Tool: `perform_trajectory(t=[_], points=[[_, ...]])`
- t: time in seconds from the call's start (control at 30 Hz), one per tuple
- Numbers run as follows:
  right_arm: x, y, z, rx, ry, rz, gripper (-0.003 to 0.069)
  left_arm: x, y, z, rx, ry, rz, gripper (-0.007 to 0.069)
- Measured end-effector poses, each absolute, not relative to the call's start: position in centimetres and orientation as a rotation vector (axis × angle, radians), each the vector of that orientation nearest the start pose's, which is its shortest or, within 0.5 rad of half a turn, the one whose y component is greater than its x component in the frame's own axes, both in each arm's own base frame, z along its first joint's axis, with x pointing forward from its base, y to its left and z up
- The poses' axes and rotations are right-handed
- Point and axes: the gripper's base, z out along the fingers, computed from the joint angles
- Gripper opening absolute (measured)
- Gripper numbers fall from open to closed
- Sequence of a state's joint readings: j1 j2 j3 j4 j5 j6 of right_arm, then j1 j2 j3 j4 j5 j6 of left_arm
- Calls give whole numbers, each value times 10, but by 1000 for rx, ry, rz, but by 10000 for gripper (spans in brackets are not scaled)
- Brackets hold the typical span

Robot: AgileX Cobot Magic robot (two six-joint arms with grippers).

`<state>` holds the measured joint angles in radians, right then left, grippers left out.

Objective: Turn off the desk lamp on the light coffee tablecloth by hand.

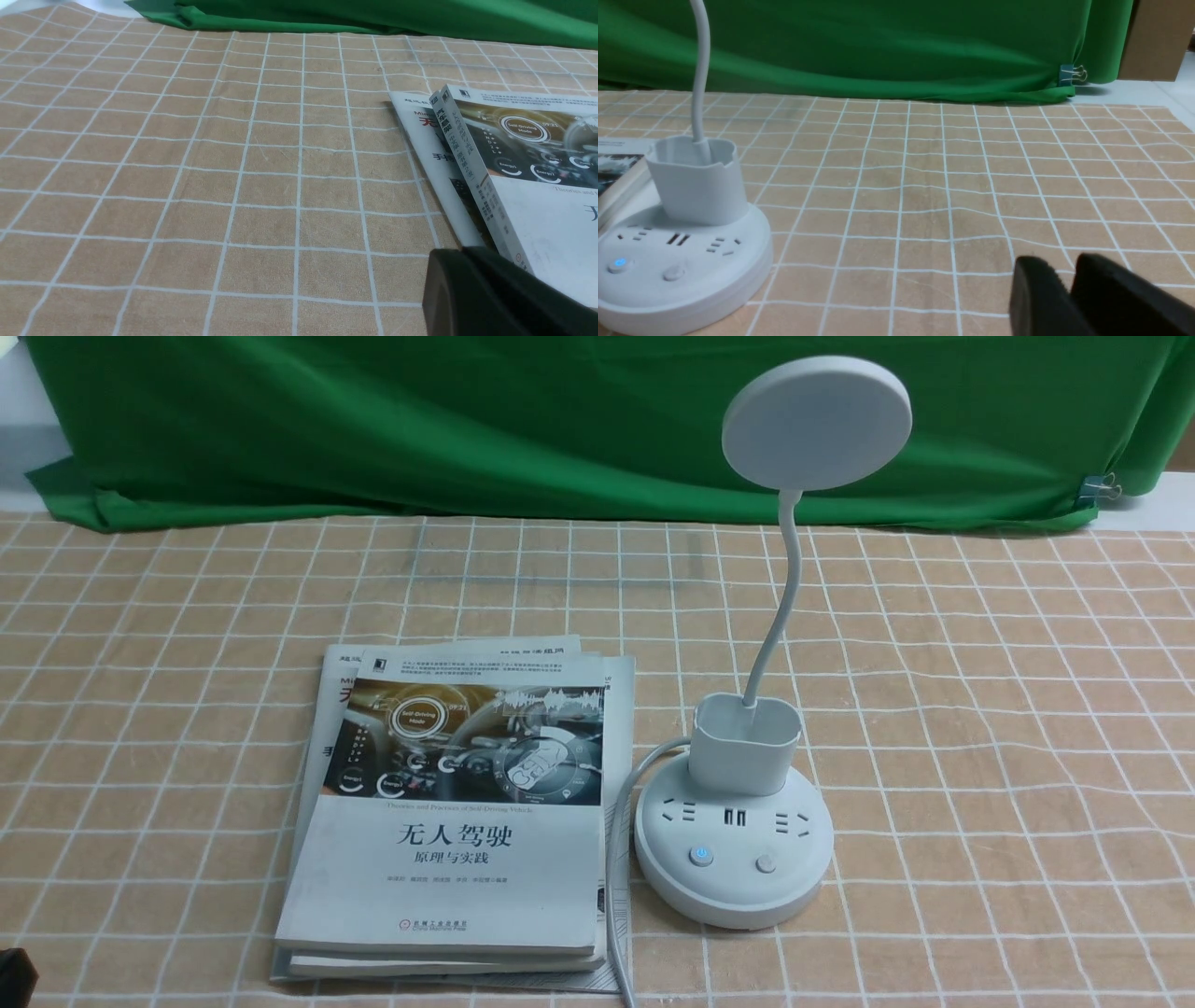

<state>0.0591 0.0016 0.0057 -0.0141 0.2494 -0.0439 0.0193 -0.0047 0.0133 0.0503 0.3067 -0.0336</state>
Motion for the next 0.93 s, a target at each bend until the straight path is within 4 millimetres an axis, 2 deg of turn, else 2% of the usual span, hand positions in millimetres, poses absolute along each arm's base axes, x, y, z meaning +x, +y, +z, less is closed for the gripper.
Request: perform_trajectory(t=[0.47, 0.93], points=[[55, 3, 189, -98, 1737, -1, 188, 54, 2, 181, -16, 1799, 37, 5], [55, 3, 189, -98, 1737, -1, 204, 54, 2, 181, -15, 1799, 38, 5]])
